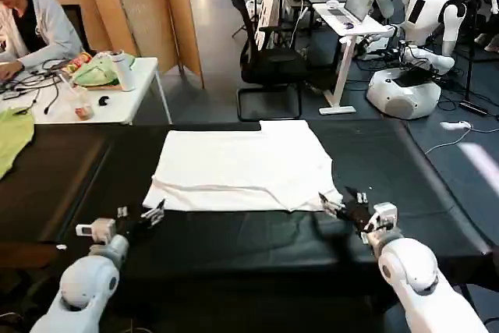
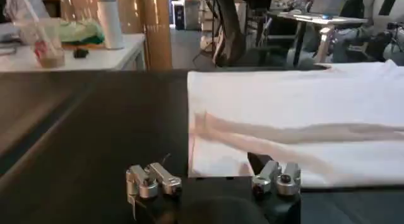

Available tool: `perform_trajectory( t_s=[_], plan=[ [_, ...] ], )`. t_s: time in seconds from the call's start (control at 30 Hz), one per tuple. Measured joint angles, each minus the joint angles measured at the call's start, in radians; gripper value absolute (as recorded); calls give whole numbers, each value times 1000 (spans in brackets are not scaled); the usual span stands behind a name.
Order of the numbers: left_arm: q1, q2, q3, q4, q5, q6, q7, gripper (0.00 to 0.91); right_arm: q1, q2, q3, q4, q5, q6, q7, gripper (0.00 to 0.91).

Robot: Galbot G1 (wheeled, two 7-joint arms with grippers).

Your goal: Fold and organize the clothes.

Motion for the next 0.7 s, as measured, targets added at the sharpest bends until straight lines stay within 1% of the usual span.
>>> perform_trajectory(
  t_s=[0.03, 0.07, 0.1, 0.13, 0.17, 0.2, 0.23, 0.27, 0.3, 0.33, 0.37, 0.4, 0.43, 0.53, 0.7],
  plan=[
    [1, 0, 0, 1, -1, 0, 0, 878, -4, 0, 1, 0, 0, -1, 0, 761],
    [2, 0, 0, 1, -2, 0, 1, 868, -8, 0, 3, 0, 0, -1, 1, 761],
    [4, 0, 0, 1, -2, 0, 1, 809, -12, 1, 5, 0, 0, -1, 2, 751],
    [5, 0, 1, 3, -2, 0, 2, 770, -16, 2, 7, -4, 0, -1, 3, 712],
    [6, 1, 0, 4, -3, -1, 2, 751, -20, 4, 8, -7, 1, -1, 3, 712],
    [6, 1, 1, 5, -3, -1, 3, 683, -22, 7, 9, -9, 3, -1, 3, 702],
    [6, 2, 0, 8, -3, -2, 3, 653, -23, 10, 9, -10, 6, -1, 4, 644],
    [6, 2, 0, 10, -3, -2, 3, 624, -25, 12, 9, -10, 7, -1, 4, 624],
    [6, 2, 0, 11, -3, -3, 3, 566, -28, 14, 9, -11, 7, -1, 4, 488],
    [8, 3, 0, 11, -3, -3, 3, 400, -30, 16, 9, -10, 7, -1, 4, 400],
    [11, 5, -1, 11, -2, -4, 4, 312, -31, 16, 9, -10, 7, -1, 4, 166],
    [14, 7, -1, 10, -2, -4, 5, 146, -32, 16, 9, -8, 6, -1, 4, 78],
    [16, 9, -1, 9, -2, -4, 5, 137, -33, 16, 9, -6, 6, -1, 5, 68],
    [21, 12, -2, 5, -2, -5, 7, 0, -37, 13, 12, 4, 6, -7, 15, 59],
    [38, 23, 1, -15, -5, 8, -3, 0, -52, -8, 19, 38, 27, -51, 52, 49]
  ],
)
